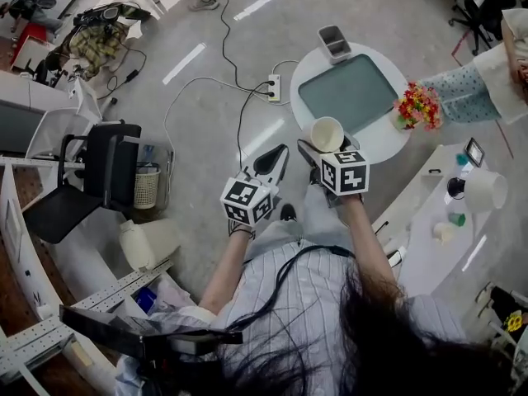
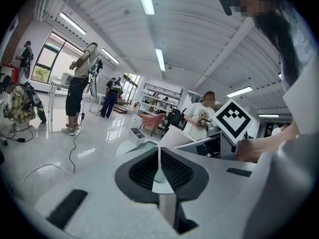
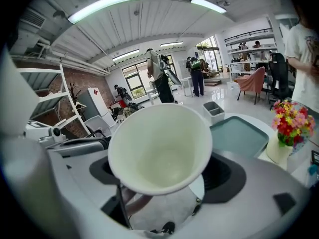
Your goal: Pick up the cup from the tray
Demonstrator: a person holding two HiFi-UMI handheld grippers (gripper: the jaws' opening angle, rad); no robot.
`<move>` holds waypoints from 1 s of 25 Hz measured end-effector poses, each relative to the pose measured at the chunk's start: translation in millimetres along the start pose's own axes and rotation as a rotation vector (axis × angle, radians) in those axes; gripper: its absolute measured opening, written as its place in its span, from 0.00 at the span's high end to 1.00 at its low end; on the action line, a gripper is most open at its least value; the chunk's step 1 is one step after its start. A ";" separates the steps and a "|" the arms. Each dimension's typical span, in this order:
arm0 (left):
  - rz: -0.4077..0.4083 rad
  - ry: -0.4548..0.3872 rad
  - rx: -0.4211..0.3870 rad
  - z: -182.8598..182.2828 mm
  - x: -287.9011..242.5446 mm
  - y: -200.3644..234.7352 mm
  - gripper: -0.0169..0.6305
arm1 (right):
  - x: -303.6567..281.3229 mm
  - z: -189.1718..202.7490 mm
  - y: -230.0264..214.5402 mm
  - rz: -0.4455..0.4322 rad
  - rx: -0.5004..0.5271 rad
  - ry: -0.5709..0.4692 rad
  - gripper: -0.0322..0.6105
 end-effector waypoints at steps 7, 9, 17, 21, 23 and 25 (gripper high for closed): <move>0.019 0.003 0.018 16.5 35.1 0.2 0.95 | 12.5 26.8 37.9 0.008 0.012 0.014 0.29; 0.024 0.002 0.027 18.7 39.4 -1.8 0.95 | 18.3 31.9 43.4 0.014 0.015 0.020 0.29; 0.035 0.012 0.056 29.5 47.1 -17.2 0.95 | 43.2 49.5 50.4 0.027 0.011 0.040 0.29; 0.034 0.025 0.061 35.2 50.3 -27.7 0.95 | 50.7 56.7 45.6 0.025 0.000 0.049 0.29; 0.031 0.032 0.060 38.0 52.2 -31.5 0.95 | 52.3 59.3 45.0 0.015 0.002 0.056 0.29; 0.024 0.037 0.060 40.3 53.5 -37.2 0.95 | 55.7 61.9 44.3 0.005 0.004 0.062 0.29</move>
Point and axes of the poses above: the fingertips, and each gripper's own axes: x backward along the fingers, y to its left, z out of its underside, the point moved 6 cm from there along x, backward along the fingers, and after that the axes turned 12 degrees about -z, right-handed, at the moved point
